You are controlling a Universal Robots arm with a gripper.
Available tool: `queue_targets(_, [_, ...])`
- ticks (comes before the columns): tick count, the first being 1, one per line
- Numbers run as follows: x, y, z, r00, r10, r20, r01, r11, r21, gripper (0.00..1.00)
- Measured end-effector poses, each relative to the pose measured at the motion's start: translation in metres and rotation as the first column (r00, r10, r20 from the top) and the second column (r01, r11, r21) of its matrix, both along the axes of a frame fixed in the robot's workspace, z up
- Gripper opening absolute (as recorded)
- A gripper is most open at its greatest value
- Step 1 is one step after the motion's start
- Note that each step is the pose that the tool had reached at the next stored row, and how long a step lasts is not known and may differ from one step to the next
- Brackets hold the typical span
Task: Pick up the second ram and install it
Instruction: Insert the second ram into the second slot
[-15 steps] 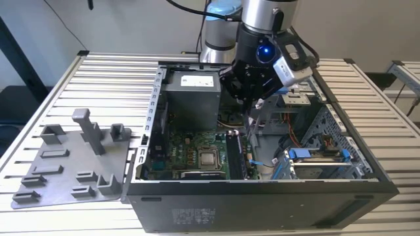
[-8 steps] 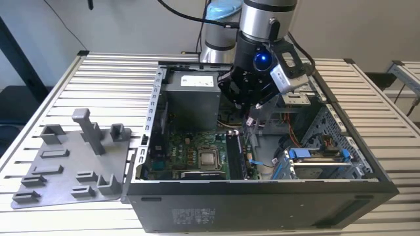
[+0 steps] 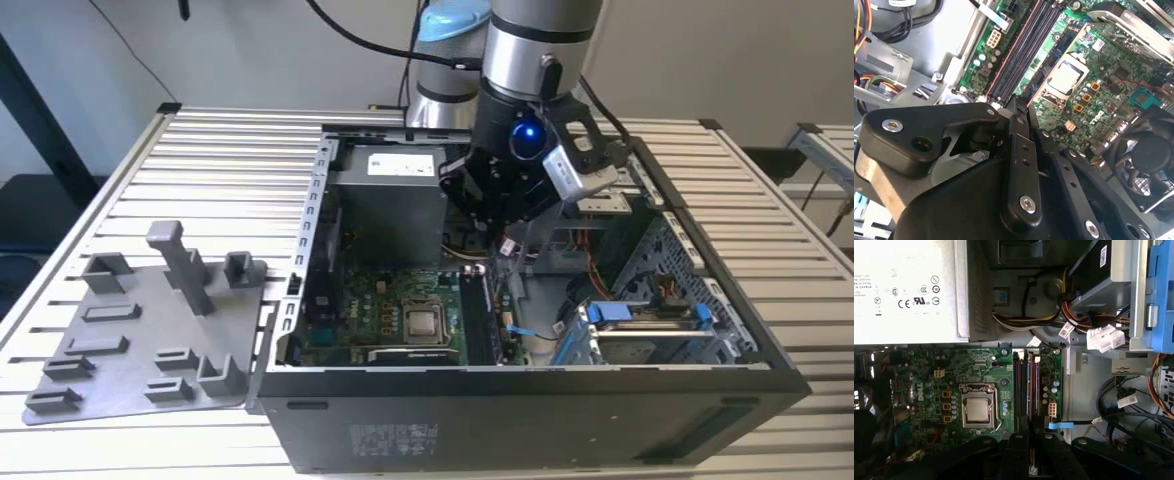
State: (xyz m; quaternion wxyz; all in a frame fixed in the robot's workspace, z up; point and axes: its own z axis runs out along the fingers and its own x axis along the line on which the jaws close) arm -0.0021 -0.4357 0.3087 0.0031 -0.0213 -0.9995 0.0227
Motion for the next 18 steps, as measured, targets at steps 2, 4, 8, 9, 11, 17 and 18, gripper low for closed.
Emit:
queue_targets(2, [0.0,0.0,0.0,1.0,0.0,-0.0001,0.0,1.0,-0.0001,0.14])
queue_targets(4, [-0.0006,0.0,-0.0025,1.0,0.0,0.0,0.0,1.0,0.0005,0.14])
queue_targets(8, [-0.0025,0.0,-0.0095,1.0,0.0,0.0,0.0,1.0,0.0002,0.14])
queue_targets(9, [-0.003,0.0,-0.0115,1.0,0.0,-0.0001,0.0,1.0,0.0001,0.14])
queue_targets(11, [-0.0032,-0.0001,-0.0151,1.0,0.0,-0.0001,0.0,1.0,0.0,0.14])
queue_targets(17, [-0.0044,-0.0002,-0.026,1.0,0.0,-0.0002,0.0,1.0,0.0001,0.14])
queue_targets(18, [-0.0046,-0.0002,-0.0278,1.0,0.0,-0.0002,0.0,1.0,0.0001,0.14])
